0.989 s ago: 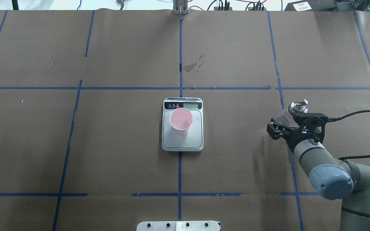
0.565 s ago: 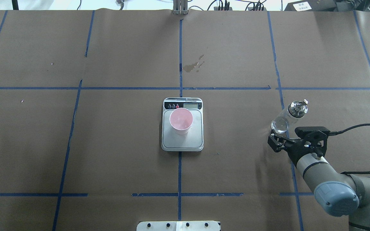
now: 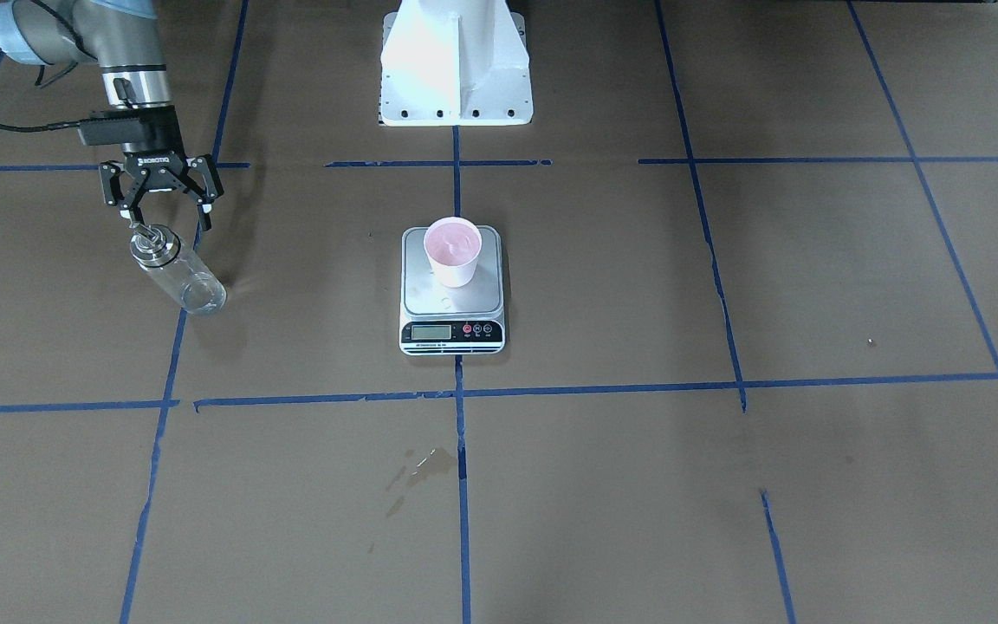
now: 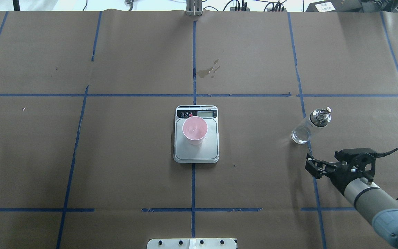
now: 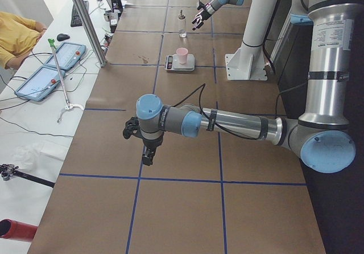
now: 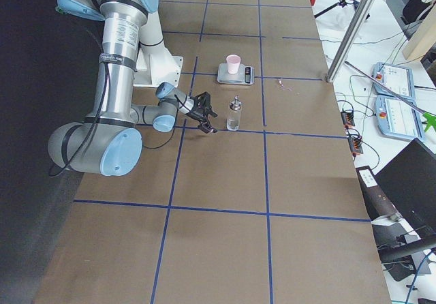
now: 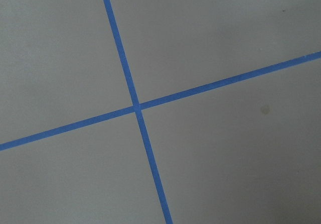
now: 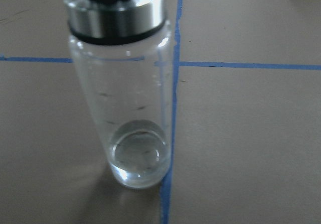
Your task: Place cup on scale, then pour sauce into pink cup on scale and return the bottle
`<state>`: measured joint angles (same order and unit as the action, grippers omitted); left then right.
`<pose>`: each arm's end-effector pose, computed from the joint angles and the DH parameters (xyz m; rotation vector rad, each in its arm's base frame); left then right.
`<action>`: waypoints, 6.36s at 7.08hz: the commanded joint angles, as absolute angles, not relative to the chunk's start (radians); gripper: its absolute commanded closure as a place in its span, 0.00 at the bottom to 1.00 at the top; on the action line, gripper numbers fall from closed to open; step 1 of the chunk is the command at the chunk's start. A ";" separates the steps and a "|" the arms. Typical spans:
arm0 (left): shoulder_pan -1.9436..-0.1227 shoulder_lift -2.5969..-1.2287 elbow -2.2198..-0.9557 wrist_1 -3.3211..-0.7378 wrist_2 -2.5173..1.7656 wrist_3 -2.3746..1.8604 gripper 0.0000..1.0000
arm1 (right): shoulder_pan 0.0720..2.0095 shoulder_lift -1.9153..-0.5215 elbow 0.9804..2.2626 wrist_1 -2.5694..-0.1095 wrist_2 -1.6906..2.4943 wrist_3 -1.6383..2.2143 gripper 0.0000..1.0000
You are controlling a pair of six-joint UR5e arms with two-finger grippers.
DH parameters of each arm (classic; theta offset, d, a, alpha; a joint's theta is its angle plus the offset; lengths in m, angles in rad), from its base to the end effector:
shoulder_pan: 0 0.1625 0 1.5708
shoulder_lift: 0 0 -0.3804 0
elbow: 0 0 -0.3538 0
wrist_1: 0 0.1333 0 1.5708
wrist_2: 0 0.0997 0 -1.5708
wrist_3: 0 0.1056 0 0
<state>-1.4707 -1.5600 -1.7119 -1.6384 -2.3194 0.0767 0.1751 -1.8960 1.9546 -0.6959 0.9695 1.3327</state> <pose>-0.0152 -0.4635 0.5532 0.1802 0.7500 0.2420 -0.3218 -0.2530 0.4739 0.7292 -0.7699 0.2234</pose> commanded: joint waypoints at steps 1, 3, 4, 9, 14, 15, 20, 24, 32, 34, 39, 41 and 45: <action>-1.471 -1.559 -1.713 -1.638 -2.319 0.077 0.00 | 0.388 -1.982 1.899 -0.509 1.236 1.147 0.00; -1.474 -1.548 -1.715 -1.638 -2.319 0.078 0.00 | 0.861 -1.958 1.829 -0.517 1.766 0.835 0.00; -1.474 -1.546 -1.709 -1.638 -2.319 0.078 0.00 | 1.110 -1.900 1.740 -0.567 2.019 0.707 0.00; -1.641 -1.522 -1.718 -1.422 -2.327 0.232 0.00 | 1.446 -1.626 1.507 -1.147 2.232 0.152 0.00; -1.664 -1.508 -1.686 -1.516 -2.410 0.233 0.00 | 1.564 -1.623 1.440 -1.117 2.371 0.155 0.00; -1.664 -1.508 -1.675 -1.554 -2.407 0.233 0.00 | 1.583 -1.626 1.445 -1.118 2.372 0.146 0.00; -1.664 -1.509 -1.683 -1.552 -2.405 0.233 0.00 | 1.580 -1.609 1.528 -1.367 2.370 -0.066 0.00; -1.664 -1.511 -1.668 -1.552 -2.405 0.232 0.00 | 1.611 -1.635 1.523 -1.405 2.278 -0.141 0.00; -1.664 -1.508 -1.686 -1.552 -2.411 0.230 0.00 | 1.606 -1.736 1.509 -1.315 2.373 -0.143 0.00; -1.664 -1.509 -1.684 -1.552 -2.411 0.232 0.00 | 1.608 -1.758 1.535 -1.315 2.370 -0.144 0.00; -1.664 -1.509 -1.687 -1.552 -2.411 0.232 0.00 | 1.575 -1.732 1.555 -1.353 2.290 -0.127 0.00; -1.664 -1.509 -1.687 -1.552 -2.411 0.232 0.00 | 1.575 -1.687 1.557 -1.421 2.290 -0.129 0.00; -1.664 -1.509 -1.686 -1.552 -2.411 0.230 0.00 | 1.575 -1.701 1.554 -1.351 2.298 -0.129 0.00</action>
